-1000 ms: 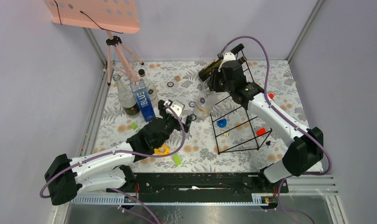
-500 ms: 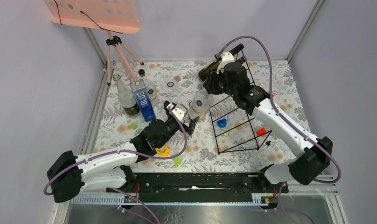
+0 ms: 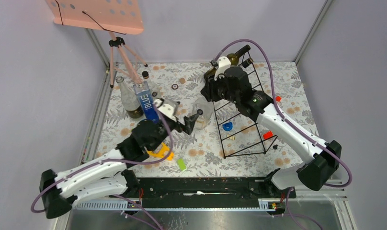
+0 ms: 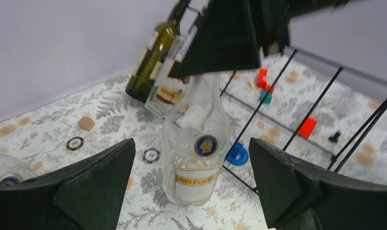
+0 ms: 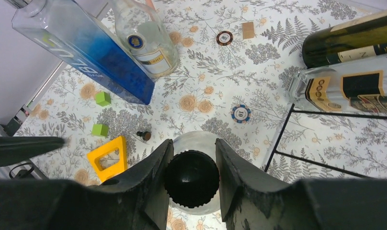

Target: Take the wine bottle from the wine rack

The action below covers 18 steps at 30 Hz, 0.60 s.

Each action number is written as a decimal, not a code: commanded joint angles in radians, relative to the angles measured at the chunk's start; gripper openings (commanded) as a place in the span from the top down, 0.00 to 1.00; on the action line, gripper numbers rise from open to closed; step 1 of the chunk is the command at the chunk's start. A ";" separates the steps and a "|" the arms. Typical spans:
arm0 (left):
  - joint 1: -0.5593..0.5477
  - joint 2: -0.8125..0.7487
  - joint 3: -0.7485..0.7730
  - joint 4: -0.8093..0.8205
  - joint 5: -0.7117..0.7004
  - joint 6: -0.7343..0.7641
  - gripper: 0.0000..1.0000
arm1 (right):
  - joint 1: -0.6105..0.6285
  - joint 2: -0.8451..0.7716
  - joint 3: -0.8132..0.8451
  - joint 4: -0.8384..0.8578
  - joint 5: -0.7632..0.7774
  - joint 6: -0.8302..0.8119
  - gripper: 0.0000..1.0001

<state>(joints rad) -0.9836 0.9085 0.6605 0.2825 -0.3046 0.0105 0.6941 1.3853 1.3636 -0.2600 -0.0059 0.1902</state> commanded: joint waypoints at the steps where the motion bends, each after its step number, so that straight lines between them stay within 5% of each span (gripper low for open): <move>1: -0.003 -0.168 0.091 -0.193 -0.095 -0.116 0.01 | 0.022 0.021 0.154 0.208 0.001 -0.001 1.00; 8: -0.003 -0.306 0.197 -0.515 -0.227 -0.201 0.02 | 0.057 0.161 0.298 0.200 0.083 -0.007 1.00; 18: -0.003 -0.430 0.209 -0.611 -0.275 -0.182 0.02 | 0.168 0.407 0.526 0.210 0.309 -0.115 1.00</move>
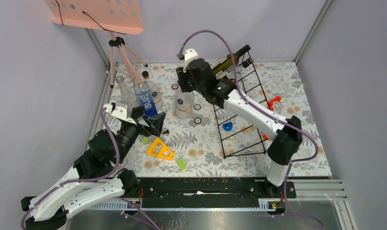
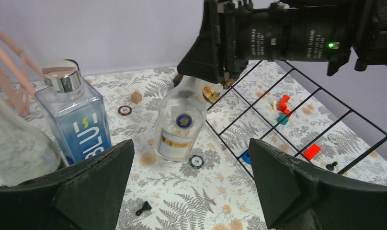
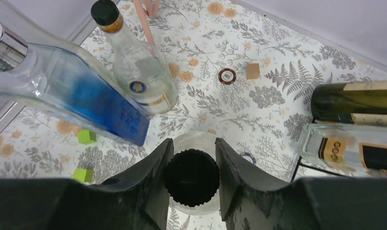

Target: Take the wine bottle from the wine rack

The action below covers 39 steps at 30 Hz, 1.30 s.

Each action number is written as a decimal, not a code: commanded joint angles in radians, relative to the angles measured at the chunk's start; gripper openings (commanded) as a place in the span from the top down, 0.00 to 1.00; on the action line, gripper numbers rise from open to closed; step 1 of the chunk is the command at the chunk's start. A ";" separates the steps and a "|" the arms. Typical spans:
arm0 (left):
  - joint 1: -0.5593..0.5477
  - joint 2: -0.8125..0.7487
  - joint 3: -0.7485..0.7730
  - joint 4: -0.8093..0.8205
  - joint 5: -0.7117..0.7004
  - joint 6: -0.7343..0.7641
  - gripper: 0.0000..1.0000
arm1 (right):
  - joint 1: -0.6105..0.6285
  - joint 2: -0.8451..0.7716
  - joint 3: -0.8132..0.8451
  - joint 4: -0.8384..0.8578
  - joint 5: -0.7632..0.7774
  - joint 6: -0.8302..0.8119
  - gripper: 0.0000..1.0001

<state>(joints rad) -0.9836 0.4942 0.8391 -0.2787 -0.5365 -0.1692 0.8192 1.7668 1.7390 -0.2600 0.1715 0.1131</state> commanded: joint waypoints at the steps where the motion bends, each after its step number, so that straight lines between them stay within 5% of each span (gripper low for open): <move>1: -0.004 -0.017 0.031 -0.059 -0.043 -0.003 0.02 | 0.051 0.047 0.167 0.213 0.156 -0.041 1.00; 16: -0.003 -0.074 0.009 -0.086 -0.042 -0.040 0.02 | 0.131 0.296 0.410 0.169 0.317 -0.017 1.00; 34: -0.003 -0.102 -0.005 -0.061 0.007 -0.062 0.04 | 0.168 0.463 0.594 0.131 0.327 0.103 1.00; 39: -0.003 -0.099 -0.012 -0.059 0.008 -0.061 0.04 | 0.170 0.462 0.583 0.124 0.316 0.115 0.64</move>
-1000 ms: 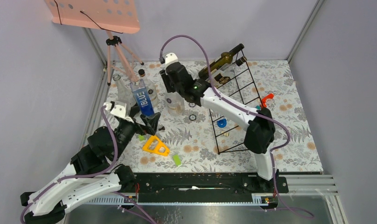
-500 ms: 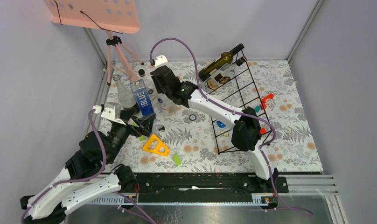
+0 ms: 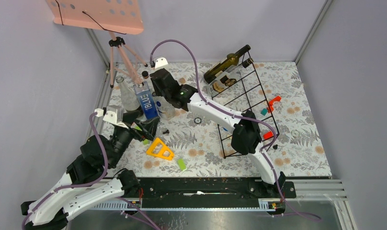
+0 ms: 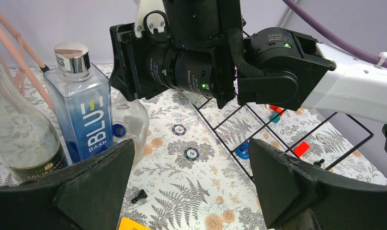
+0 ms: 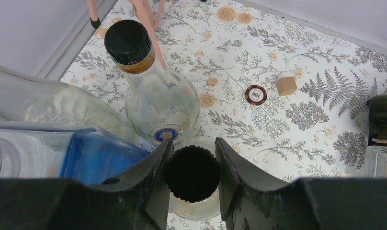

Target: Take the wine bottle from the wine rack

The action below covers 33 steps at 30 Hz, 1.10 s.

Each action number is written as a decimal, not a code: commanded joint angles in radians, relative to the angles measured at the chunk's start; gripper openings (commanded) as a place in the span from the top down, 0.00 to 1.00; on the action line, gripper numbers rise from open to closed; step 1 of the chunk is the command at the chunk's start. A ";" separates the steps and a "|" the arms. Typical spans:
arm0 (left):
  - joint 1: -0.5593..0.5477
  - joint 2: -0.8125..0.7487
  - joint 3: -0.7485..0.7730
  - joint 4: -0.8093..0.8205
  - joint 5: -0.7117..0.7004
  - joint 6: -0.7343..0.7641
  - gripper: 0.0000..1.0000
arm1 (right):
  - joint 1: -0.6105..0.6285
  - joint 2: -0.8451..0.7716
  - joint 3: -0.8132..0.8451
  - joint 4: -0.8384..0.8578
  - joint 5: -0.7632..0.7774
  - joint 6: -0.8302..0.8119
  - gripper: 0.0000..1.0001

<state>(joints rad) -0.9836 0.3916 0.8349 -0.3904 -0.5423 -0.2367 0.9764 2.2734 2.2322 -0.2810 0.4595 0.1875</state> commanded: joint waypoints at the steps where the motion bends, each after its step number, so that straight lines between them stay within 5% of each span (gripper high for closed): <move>1: -0.003 0.003 -0.009 0.054 0.014 0.007 0.04 | 0.013 -0.049 0.084 0.146 0.030 0.041 0.59; 9: -0.004 0.008 -0.014 0.053 0.016 0.014 0.03 | 0.012 -0.100 0.057 0.146 0.039 0.030 0.22; 25: -0.003 0.098 0.024 0.044 0.023 0.010 0.03 | -0.028 -0.459 -0.276 0.095 0.189 0.036 0.18; 33: -0.003 0.206 0.009 0.111 0.136 -0.001 0.03 | -0.306 -0.643 -0.491 -0.140 0.022 0.373 0.19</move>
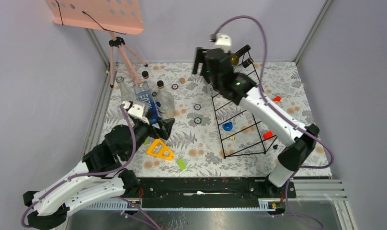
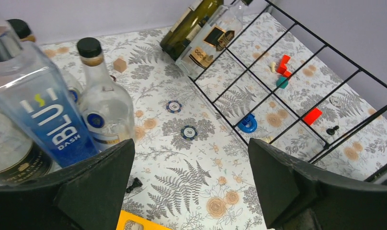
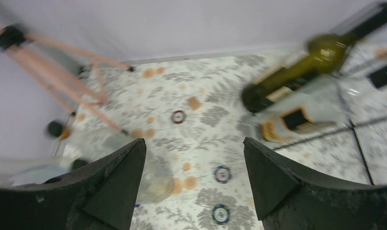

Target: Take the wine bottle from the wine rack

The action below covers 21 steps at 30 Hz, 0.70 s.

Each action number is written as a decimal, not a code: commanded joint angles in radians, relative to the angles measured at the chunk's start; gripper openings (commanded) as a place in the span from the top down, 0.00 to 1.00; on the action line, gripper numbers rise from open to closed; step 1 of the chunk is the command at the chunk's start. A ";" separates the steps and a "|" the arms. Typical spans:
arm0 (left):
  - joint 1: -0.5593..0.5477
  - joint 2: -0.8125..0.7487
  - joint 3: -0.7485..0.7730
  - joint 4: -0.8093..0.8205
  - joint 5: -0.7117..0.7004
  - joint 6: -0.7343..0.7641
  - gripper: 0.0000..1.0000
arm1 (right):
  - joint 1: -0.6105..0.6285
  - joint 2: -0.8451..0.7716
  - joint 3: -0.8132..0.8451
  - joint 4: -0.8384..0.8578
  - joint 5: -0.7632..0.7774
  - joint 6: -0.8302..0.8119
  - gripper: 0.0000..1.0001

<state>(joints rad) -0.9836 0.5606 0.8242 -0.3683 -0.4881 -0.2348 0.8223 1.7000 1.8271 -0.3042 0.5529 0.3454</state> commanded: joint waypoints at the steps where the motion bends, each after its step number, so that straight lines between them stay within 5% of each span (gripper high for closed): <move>1: -0.003 0.048 0.019 0.093 0.099 -0.002 0.03 | -0.191 -0.087 -0.118 -0.118 -0.093 0.236 0.19; 9: -0.004 0.095 0.005 0.094 0.160 0.008 0.03 | -0.394 -0.090 -0.214 -0.094 -0.176 0.395 0.19; 21: -0.003 0.095 -0.003 0.057 0.144 0.042 0.03 | -0.449 0.017 -0.207 -0.081 0.037 0.525 0.21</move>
<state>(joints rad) -0.9836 0.6628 0.8238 -0.3435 -0.3511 -0.2138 0.3889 1.6844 1.6066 -0.4080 0.4721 0.8040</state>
